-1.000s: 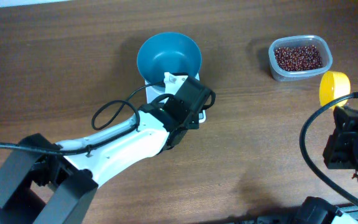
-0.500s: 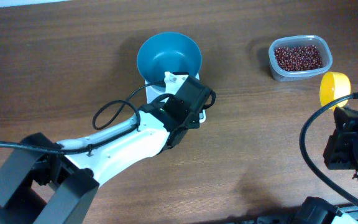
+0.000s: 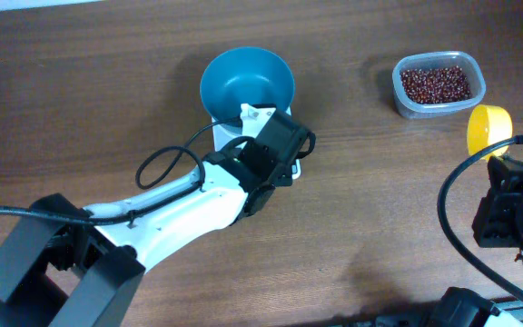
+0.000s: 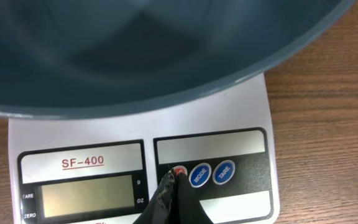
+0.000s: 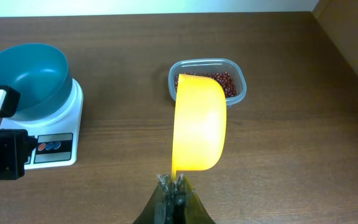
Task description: Scoop item into bowl and weigh 50g on scale
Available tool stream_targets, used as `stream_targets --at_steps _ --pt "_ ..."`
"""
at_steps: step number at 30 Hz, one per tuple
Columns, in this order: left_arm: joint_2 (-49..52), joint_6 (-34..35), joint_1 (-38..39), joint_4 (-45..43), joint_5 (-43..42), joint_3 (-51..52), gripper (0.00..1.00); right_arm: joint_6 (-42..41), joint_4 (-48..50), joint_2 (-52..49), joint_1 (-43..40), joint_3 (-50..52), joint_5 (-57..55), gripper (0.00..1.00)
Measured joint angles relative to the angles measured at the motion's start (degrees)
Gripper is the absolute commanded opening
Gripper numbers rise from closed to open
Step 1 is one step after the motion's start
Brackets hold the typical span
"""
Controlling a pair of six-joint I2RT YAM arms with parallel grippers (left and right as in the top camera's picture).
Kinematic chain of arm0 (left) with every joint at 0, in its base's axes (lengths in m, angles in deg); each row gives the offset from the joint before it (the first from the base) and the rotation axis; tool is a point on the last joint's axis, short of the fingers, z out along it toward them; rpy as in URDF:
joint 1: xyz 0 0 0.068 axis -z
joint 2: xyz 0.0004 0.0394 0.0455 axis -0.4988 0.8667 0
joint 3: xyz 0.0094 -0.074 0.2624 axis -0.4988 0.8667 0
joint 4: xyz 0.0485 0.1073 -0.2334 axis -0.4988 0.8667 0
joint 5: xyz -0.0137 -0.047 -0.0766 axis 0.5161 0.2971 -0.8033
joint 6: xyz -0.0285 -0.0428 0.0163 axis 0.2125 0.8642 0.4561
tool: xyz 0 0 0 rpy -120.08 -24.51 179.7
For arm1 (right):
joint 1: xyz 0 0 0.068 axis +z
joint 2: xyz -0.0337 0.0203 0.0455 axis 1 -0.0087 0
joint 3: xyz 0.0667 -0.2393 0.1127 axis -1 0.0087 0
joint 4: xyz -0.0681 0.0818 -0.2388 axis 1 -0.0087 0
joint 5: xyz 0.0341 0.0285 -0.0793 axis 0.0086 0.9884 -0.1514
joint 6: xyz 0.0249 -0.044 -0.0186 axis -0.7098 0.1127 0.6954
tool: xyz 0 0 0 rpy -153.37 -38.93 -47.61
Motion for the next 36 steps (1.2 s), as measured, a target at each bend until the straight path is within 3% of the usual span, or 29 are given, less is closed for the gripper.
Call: stream_targets --at_steps 36 --pt "3.8 0.0 0.0 -2.5 0.3 0.0 0.0 0.0 0.0 0.0 0.0 0.0 0.0 0.04"
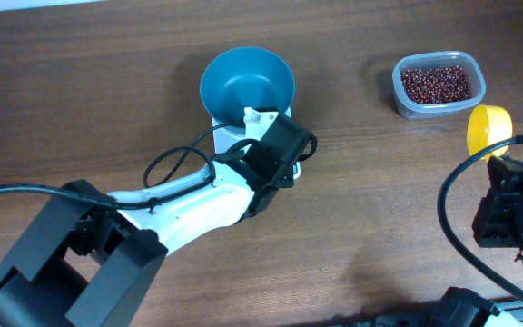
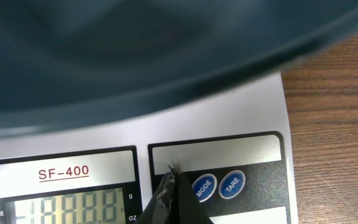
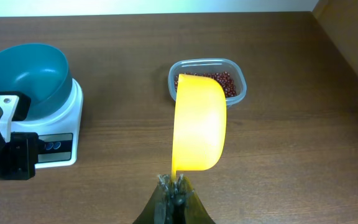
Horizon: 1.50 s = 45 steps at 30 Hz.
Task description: Scoop item into bowl and weigh 50g on scale
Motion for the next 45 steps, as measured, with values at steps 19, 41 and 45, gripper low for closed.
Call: stream_targets --at_steps 19,41,45 --pt "-30.1 0.0 2.6 25.0 -2.9 0.4 0.09 0.0 5.3 0.0 0.0 0.0 -0.8 0.04" --pt "-40.1 -13.7 -22.4 14.9 0.9 0.2 0.99 0.0 32.8 -20.7 -24.2 0.0 6.0 0.04" --pt "-35.0 -14.4 -26.9 10.4 -6.4 -0.2 0.99 0.0 32.5 -21.2 -33.8 0.0 13.5 0.04"
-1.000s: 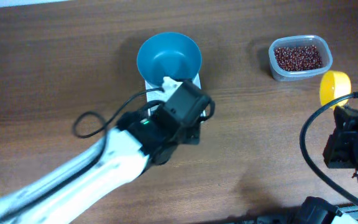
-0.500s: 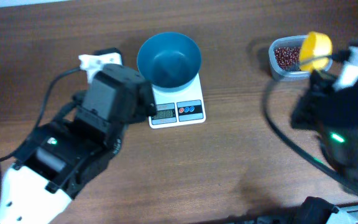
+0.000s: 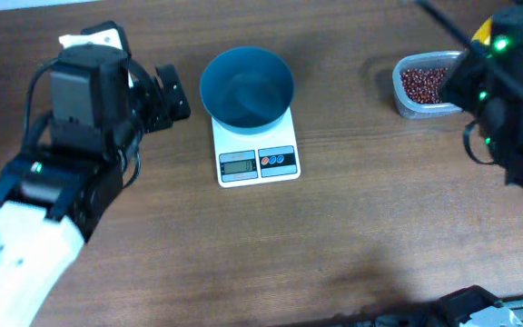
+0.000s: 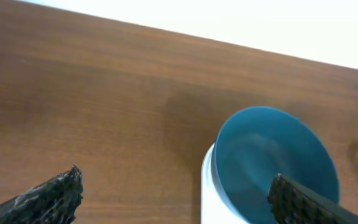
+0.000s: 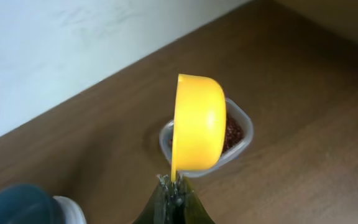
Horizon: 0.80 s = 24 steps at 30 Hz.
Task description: Scoop item into bowl and weigh 50g on scale
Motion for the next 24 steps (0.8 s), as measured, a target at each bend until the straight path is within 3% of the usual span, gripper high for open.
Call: stream_targets --at_steps 8,13,19,24 --pt "14.3 -0.4 -0.3 -2.3 -4.9 -6.6 0.99 0.0 0.9 -6.0 -4.6 0.0 3.9 0.04" --pt "19.5 -0.4 -0.3 -9.0 -6.1 -8.2 0.99 0.6 8.3 -13.8 -4.6 0.0 5.0 0.04" --pt "23.3 -0.4 -0.3 -11.2 -4.6 -8.6 0.99 0.9 15.0 -15.1 -4.6 0.0 6.2 0.04" --pt "26.9 0.2 -2.1 -21.5 -0.6 -8.7 0.99 1.0 16.4 -15.2 -4.6 0.0 7.0 0.04"
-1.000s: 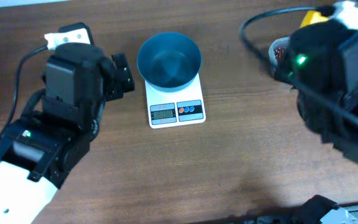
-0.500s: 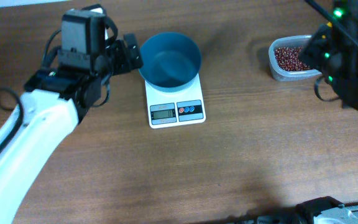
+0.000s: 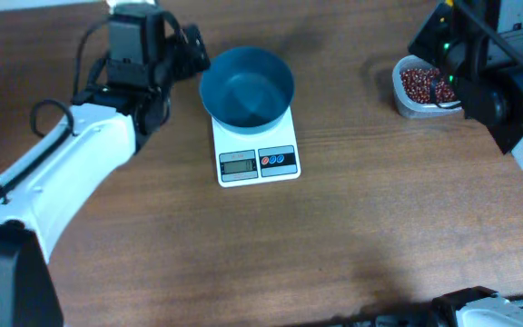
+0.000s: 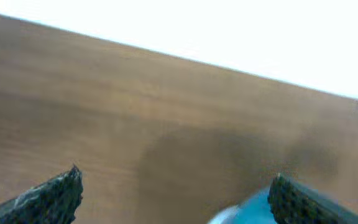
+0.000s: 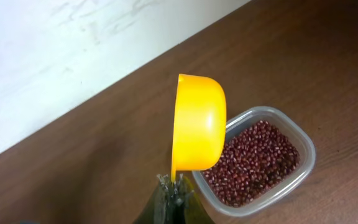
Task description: Scoop item into bowl and weigh 50g on scale
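Note:
A blue bowl point(image 3: 246, 86) stands on the white scale point(image 3: 258, 162), whose display is lit. My left gripper point(image 4: 176, 186) is open and empty at the bowl's far-left rim; only a sliver of the bowl point(image 4: 253, 208) shows between its fingers. My right gripper point(image 5: 173, 184) is shut on the handle of a yellow scoop point(image 5: 199, 130). The scoop hangs on edge just above the left rim of the clear container of red beans point(image 5: 257, 158). In the overhead view my right arm covers part of that container point(image 3: 418, 86) and hides the scoop.
Brown wooden table point(image 3: 352, 245). A white wall runs along its far edge point(image 5: 73, 50). The left arm point(image 3: 71, 173) stretches across the table's left side, and the right arm point(image 3: 507, 100) fills the far right corner.
My left gripper has moved from left of the bowl to its far-left rim, still open. The right gripper has brought the scoop closer over the bean container.
First my left gripper was shut with its tip on the scale's red button and the display blank, while the right held the scoop at the table's right edge. Then the display lit. Later the left stood open left of the bowl and the scoop was near the beans.

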Available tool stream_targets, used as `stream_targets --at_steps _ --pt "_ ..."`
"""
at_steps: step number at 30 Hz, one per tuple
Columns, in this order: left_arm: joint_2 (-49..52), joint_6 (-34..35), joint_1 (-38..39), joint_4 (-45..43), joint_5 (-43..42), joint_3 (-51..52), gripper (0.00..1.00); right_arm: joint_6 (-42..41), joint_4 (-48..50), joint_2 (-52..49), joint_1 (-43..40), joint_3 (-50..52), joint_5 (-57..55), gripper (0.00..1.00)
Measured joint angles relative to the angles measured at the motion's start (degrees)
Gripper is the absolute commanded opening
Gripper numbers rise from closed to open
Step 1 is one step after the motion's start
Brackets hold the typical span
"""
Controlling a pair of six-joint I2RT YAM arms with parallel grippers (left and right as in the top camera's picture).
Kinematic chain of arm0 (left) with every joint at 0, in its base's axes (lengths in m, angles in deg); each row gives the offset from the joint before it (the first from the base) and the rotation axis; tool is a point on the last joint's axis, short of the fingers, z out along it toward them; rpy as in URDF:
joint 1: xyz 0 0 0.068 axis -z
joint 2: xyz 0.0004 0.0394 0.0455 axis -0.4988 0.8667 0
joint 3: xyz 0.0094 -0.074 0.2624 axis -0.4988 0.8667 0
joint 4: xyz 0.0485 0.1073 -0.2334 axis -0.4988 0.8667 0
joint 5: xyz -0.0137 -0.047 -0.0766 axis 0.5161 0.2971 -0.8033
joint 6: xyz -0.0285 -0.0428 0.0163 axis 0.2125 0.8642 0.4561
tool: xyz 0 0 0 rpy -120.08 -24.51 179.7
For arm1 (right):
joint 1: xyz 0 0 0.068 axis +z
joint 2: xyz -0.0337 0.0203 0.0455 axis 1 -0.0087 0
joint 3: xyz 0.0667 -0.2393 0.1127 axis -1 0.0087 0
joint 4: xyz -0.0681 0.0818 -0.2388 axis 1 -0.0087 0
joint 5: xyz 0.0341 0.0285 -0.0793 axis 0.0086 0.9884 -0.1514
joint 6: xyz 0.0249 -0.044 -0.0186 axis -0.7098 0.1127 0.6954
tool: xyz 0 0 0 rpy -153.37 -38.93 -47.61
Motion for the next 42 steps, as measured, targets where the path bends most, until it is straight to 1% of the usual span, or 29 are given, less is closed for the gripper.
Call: stream_targets --at_steps 4,6,7,8,10,11,13,14,15,17,19,21,24,27,31,37,42 --pt "0.0 1.3 -5.5 -1.3 0.8 0.0 0.99 0.5 -1.1 0.0 0.0 0.0 2.0 0.04" --pt "0.0 1.4 -8.3 -1.1 0.2 -0.5 0.99 2.7 -3.5 0.0 0.0 0.0 3.3 0.04" --pt "0.0 0.9 -9.1 -0.1 -0.8 -1.4 0.99 5.3 -5.1 0.0 0.0 0.0 4.0 0.04" --pt "0.0 -0.4 -9.5 2.5 -2.3 -3.1 0.99 6.1 -7.9 0.0 0.0 0.0 4.8 0.04" --pt "0.1 -3.8 -9.2 13.4 -4.9 -8.4 0.99 8.1 -12.3 0.3 0.0 0.0 5.4 0.04" --pt "0.1 -5.8 -9.1 20.8 -6.0 -12.1 0.99 9.6 -13.1 0.6 0.0 0.0 5.6 0.04" --pt "0.2 -7.9 -8.8 32.7 -7.1 -18.3 0.99 13.1 -14.0 1.3 0.0 0.0 5.9 0.04" --pt "0.4 -9.2 -8.7 40.4 -7.6 -23.4 0.99 15.6 -14.9 1.8 0.0 0.0 6.0 0.04" --pt "0.4 -10.4 -8.4 45.0 -8.3 -27.1 0.99 16.6 -15.0 1.9 -0.1 0.0 6.1 0.04" --pt "0.5 -15.8 -7.8 54.8 -10.4 -35.8 0.99 19.1 -15.1 2.0 -1.4 0.0 6.7 0.04" --pt "0.4 -22.8 -5.5 62.6 -12.7 -43.1 0.99 20.2 -15.1 2.0 -4.0 0.0 8.5 0.04" --pt "0.4 -27.6 -2.4 69.8 -14.0 -47.8 0.99 21.4 -15.3 2.0 -7.1 0.0 11.5 0.04" --pt "0.1 -31.9 3.4 77.9 -15.6 -52.7 0.99 24.9 -16.0 2.0 -11.5 0.0 18.3 0.04" --pt "-0.6 -33.7 6.0 84.4 -16.1 -52.9 0.99 28.1 -16.1 2.0 -13.3 0.0 23.1 0.04" --pt "-0.6 -33.9 6.6 90.6 -17.0 -52.9 0.99 30.5 -15.6 2.0 -13.3 0.0 25.8 0.04" --pt "-1.2 -34.1 8.1 91.0 -18.0 -52.9 0.99 31.0 -15.4 2.0 -13.3 0.0 26.4 0.04" --pt "-3.7 -34.2 8.2 91.1 -18.4 -52.9 0.99 31.2 -15.4 2.0 -13.3 0.0 26.6 0.04"
